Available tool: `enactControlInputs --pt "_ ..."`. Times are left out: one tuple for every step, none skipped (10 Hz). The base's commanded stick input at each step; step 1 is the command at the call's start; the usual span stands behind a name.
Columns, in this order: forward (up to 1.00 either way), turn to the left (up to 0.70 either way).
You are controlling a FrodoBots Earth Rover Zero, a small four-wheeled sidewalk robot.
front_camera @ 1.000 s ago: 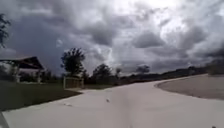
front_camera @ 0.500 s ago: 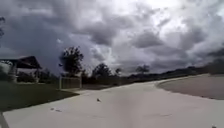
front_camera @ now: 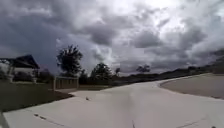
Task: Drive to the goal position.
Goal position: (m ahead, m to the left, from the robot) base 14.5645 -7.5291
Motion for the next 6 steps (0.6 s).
enactControlInputs --pt "0.85 -0.03" --pt "0.85 -0.02" --pt "0.85 -0.22" --pt "0.85 -0.30" --pt "0.85 -0.19" --pt "0.85 -0.03"
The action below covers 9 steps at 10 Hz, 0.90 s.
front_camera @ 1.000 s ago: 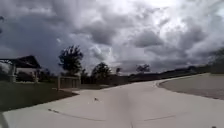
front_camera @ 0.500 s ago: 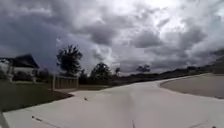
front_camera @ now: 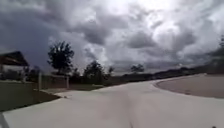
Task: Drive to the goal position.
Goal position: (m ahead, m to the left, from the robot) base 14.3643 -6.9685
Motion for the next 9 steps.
enactControlInputs --pt "0.85 0.00" --pt "0.85 0.00" --pt "0.85 0.00" --pt "0.85 0.00" --pt "0.85 0.00" --pt "0.85 0.00" --pt "0.85 0.00" --pt "0.85 0.00" --pt "0.85 0.00"
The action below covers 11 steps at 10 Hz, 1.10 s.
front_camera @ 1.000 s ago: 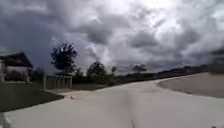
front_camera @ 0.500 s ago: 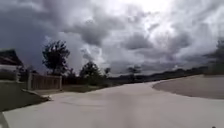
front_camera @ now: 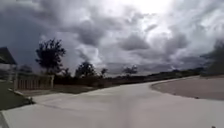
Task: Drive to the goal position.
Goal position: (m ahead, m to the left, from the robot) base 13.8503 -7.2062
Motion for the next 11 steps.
enactControlInputs --pt "0.85 0.00" --pt "0.85 0.00" --pt "0.85 0.00" --pt "0.85 0.00" --pt "0.85 0.00" --pt "0.85 0.00" --pt "0.85 0.00" --pt "0.85 0.00" --pt "0.85 0.00" --pt "0.85 0.00" --pt "0.85 0.00"
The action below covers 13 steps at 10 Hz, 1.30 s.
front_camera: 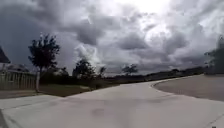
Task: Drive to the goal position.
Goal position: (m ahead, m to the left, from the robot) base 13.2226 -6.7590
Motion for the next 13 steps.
enactControlInputs --pt "0.85 -0.09" --pt "0.85 -0.33" --pt "0.85 -0.28" --pt "0.85 -0.12" --pt "0.85 0.00" --pt "0.85 0.00" --pt "0.85 0.00" --pt "0.85 0.00" --pt "0.85 0.00" --pt "0.85 0.00" --pt "0.85 0.00" --pt "0.85 0.00" --pt "0.85 0.00"
